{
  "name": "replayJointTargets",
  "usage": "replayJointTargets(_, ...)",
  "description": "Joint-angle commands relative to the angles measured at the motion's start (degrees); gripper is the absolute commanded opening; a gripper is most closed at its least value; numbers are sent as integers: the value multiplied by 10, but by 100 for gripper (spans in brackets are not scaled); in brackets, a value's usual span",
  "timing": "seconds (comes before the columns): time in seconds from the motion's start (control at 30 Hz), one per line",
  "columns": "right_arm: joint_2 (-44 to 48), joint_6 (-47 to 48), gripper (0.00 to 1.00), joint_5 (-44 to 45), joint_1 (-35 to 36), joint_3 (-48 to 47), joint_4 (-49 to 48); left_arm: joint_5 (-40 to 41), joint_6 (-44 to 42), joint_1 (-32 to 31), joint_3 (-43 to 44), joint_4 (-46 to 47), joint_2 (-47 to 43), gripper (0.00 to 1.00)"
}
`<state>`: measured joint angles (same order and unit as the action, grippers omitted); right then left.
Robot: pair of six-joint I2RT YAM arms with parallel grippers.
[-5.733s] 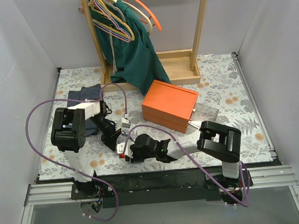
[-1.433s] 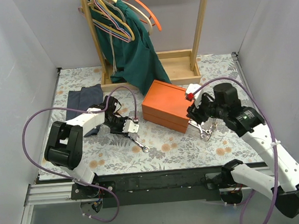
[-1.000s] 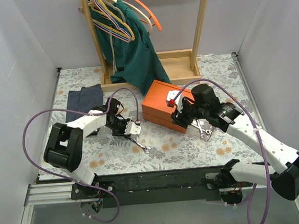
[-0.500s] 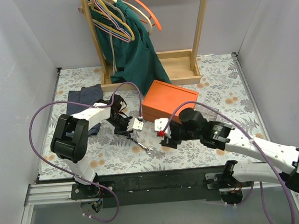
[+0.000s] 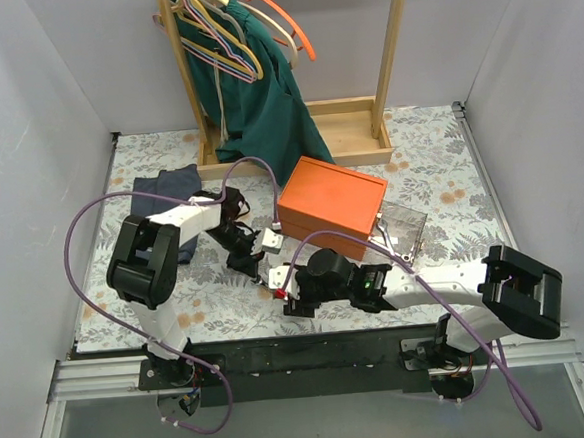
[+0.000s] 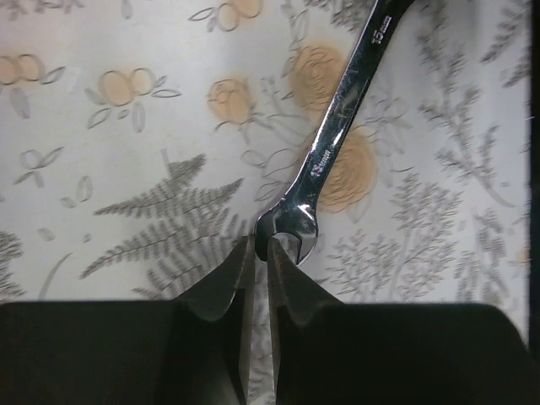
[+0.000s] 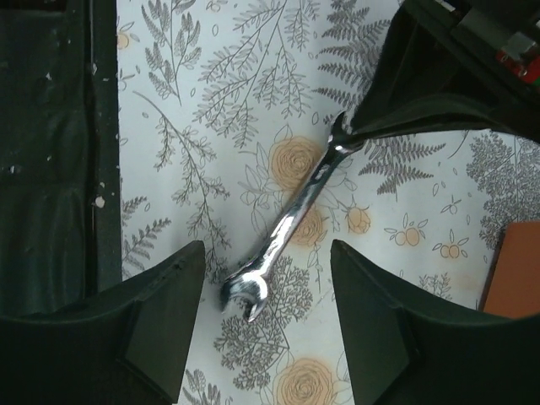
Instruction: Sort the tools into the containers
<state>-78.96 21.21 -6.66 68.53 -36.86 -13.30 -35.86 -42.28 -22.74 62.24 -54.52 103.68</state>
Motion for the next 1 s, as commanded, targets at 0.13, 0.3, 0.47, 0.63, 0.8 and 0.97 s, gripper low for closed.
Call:
replayJointTargets(0.13,-34,-46,71,19,5,6,-97,-7,67,-12,-1,-117,77,0)
replayJointTargets(0.3,-54,-63,71,-3,7,12,-100,-15,87,-12,7,-115,84,0)
replayJointTargets(0.47,-62,-86,70,-19,20,6,-92,-22,112,-12,13,-109,85,0)
replayJointTargets(0.63,-58,-114,70,-27,27,-16,-77,-21,159,-10,7,-76,65,0)
replayJointTargets(0.8,-71,-122,71,-33,34,-32,-67,-28,201,-6,7,-50,55,0)
replayJointTargets(0.97,-93,-133,71,-23,42,-36,-74,-49,226,-5,19,-52,63,0)
